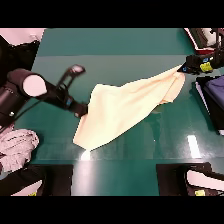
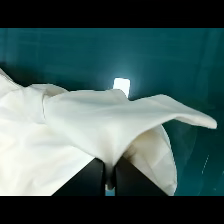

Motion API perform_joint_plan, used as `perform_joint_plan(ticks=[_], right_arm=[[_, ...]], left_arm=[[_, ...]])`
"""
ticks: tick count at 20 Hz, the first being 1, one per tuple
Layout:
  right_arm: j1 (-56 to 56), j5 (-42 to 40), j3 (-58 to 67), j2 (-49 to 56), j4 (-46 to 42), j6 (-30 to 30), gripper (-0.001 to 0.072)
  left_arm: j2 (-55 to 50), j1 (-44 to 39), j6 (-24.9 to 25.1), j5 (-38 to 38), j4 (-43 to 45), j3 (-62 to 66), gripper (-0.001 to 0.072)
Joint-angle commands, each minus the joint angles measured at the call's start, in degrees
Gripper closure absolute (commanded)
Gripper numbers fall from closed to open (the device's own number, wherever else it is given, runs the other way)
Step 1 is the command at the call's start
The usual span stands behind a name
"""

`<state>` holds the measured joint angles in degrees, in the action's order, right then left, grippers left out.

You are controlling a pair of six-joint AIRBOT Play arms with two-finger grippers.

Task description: Fold the shirts.

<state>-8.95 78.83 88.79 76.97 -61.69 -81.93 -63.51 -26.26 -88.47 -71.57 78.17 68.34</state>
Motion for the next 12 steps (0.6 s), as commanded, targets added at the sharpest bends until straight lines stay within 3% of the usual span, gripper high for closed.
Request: perform_joint_plan(ticks=[1,3,6,12], right_arm=[[0.0,-0.2,0.0,0.0,0.1,0.0,0.0687],[0.0,-0.1,0.0,0.0,0.1,0.0,0.0687],[0.0,1.6,0.0,0.0,0.1,0.0,0.0687],[0.0,3.8,0.0,0.0,0.0,0.0,0.0687]], left_arm=[[-2.8,6.4,-0.5,18.0,-4.5,1.8,0.0055],[-8.0,7.9,3.4,23.1,-7.9,2.6,0.0055],[-19.2,8.0,9.9,24.0,-11.8,7.6,0.0055],[-35.6,8.0,12.0,21.3,-14.1,17.6,0.0055]])
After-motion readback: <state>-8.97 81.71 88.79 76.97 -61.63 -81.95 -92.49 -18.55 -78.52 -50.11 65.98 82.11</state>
